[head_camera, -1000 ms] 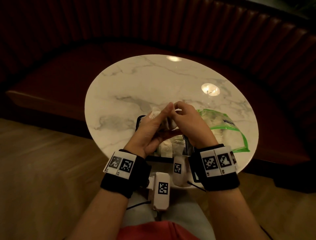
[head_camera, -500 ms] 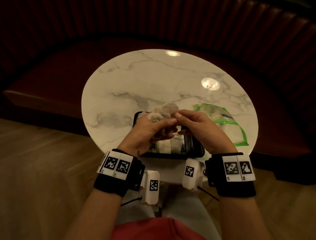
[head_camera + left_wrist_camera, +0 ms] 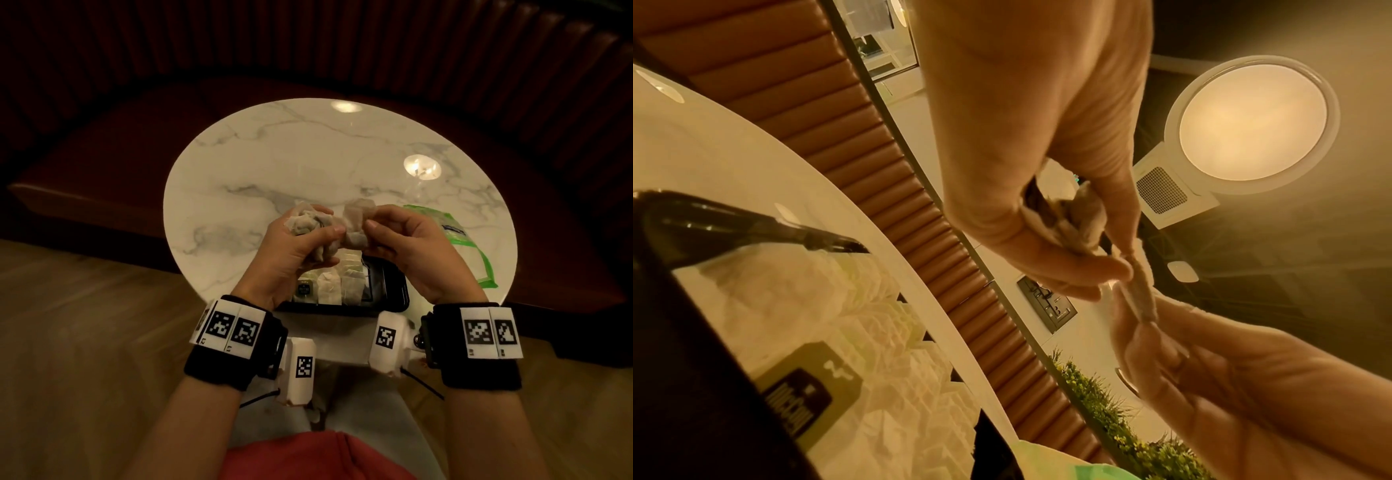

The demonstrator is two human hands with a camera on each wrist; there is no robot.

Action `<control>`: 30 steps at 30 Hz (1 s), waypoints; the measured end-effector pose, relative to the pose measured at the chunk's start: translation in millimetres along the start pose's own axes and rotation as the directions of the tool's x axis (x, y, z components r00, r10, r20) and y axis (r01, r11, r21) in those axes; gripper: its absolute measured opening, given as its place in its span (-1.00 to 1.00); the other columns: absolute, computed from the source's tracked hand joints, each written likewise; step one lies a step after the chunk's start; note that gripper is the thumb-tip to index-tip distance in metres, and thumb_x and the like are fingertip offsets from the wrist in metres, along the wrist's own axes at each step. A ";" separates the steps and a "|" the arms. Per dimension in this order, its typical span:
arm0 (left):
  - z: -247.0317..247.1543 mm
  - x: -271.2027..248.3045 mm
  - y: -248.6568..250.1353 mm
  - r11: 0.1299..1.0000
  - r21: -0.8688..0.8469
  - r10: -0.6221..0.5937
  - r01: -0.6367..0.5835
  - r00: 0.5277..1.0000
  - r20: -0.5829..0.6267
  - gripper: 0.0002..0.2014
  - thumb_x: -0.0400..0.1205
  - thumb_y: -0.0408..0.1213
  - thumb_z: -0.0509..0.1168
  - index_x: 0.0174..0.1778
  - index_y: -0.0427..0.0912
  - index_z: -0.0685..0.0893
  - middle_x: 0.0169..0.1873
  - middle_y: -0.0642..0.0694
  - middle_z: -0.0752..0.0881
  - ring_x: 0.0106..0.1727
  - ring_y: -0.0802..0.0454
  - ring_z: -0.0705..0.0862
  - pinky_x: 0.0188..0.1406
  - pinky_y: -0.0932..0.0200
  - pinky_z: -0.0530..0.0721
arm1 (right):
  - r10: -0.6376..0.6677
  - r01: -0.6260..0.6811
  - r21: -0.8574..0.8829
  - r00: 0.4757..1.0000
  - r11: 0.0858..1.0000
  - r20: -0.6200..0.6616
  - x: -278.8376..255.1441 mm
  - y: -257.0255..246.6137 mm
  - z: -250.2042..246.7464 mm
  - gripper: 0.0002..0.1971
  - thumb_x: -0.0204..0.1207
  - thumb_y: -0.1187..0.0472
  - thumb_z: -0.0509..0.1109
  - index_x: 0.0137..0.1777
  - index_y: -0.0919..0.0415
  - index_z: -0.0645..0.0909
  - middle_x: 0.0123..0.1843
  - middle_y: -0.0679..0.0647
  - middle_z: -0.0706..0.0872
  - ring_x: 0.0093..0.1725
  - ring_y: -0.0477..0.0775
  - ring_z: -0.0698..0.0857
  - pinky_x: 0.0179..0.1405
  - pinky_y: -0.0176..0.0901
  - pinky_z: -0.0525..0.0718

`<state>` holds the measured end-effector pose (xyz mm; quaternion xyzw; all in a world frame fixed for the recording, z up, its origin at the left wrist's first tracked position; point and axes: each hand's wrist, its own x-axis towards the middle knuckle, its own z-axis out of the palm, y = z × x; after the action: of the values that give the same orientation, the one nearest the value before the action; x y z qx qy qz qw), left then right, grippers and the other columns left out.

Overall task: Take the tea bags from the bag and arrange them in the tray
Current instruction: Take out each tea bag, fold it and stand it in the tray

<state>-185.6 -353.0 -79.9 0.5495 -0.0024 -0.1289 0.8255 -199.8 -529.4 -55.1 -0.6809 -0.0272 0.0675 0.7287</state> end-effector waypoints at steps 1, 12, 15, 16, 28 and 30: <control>-0.2 -0.5 0.9 1.000 -0.002 0.014 -0.014 1.000 0.008 -0.74 0.43 -0.42 0.49 -0.03 -0.12 0.64 -0.38 -0.09 0.68 -0.36 0.03 0.66 -0.38 0.14 0.74 | -0.021 0.021 -0.001 1.000 1.000 -0.005 -0.1 -0.4 1.1 -0.80 0.61 0.46 0.28 0.05 0.23 0.69 -0.12 0.03 0.83 -0.10 -0.01 0.80 -0.04 -0.23 0.76; -12.2 -0.2 3.1 0.973 0.181 0.135 -0.140 0.990 0.036 -0.61 0.42 -0.63 0.48 0.07 -0.19 0.63 -0.15 -0.12 0.74 -0.13 -0.01 0.73 -0.27 0.13 0.75 | -0.077 0.063 -0.181 0.995 0.981 -0.069 -0.5 -6.9 13.6 -0.87 0.59 0.20 0.41 0.09 0.16 0.70 0.01 0.09 0.78 0.03 0.10 0.80 0.04 -0.04 0.78; -13.4 -0.1 3.4 0.963 0.228 0.138 -0.145 0.989 0.046 -0.62 0.42 -0.61 0.50 0.07 -0.18 0.63 -0.19 -0.08 0.73 -0.18 0.05 0.71 -0.28 0.15 0.75 | -0.172 0.118 -0.394 0.980 0.912 -0.104 0.8 -9.9 9.8 -0.91 0.58 0.16 0.44 0.04 0.08 0.73 0.01 0.07 0.79 -0.06 0.07 0.76 -0.01 -0.09 0.75; -13.5 0.1 2.9 0.961 0.235 0.136 -0.144 0.990 0.048 -0.62 0.42 -0.60 0.51 0.07 -0.20 0.63 -0.20 -0.08 0.73 -0.19 0.06 0.71 -0.28 0.16 0.75 | -0.189 0.128 -0.439 0.977 0.889 -0.098 1.2 -10.9 8.3 -0.92 0.58 0.15 0.44 0.02 0.05 0.73 -0.02 0.02 0.80 -0.14 0.03 0.72 -0.09 -0.15 0.71; -73.6 13.7 -9.7 0.797 0.603 0.234 -0.025 0.934 -0.270 -0.82 0.49 -0.40 0.51 -0.18 -0.08 0.66 -0.29 -0.05 0.71 -0.19 -0.02 0.68 -0.22 0.00 0.73 | -0.111 0.040 -0.583 0.990 0.811 -0.087 36.8 -46.5 -34.7 -0.94 0.62 0.31 0.39 -0.02 0.17 0.68 -0.21 0.14 0.74 -0.27 -0.02 0.77 -0.29 -0.23 0.76; -85.1 13.5 -14.2 0.749 0.662 0.227 0.024 0.929 -0.291 -0.82 0.48 -0.33 0.54 -0.11 -0.14 0.67 -0.27 -0.04 0.71 -0.17 -0.04 0.69 -0.14 -0.06 0.74 | -0.041 -0.027 -0.530 0.992 0.848 -0.117 39.6 -39.9 -36.8 -0.94 0.64 0.31 0.36 -0.04 0.17 0.65 -0.21 0.18 0.72 -0.26 0.00 0.77 -0.32 -0.14 0.77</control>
<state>-163.2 -283.9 -128.4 0.8160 0.0703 0.0269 0.5731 -153.3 -563.1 -20.0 -0.8582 -0.0020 0.0122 0.5131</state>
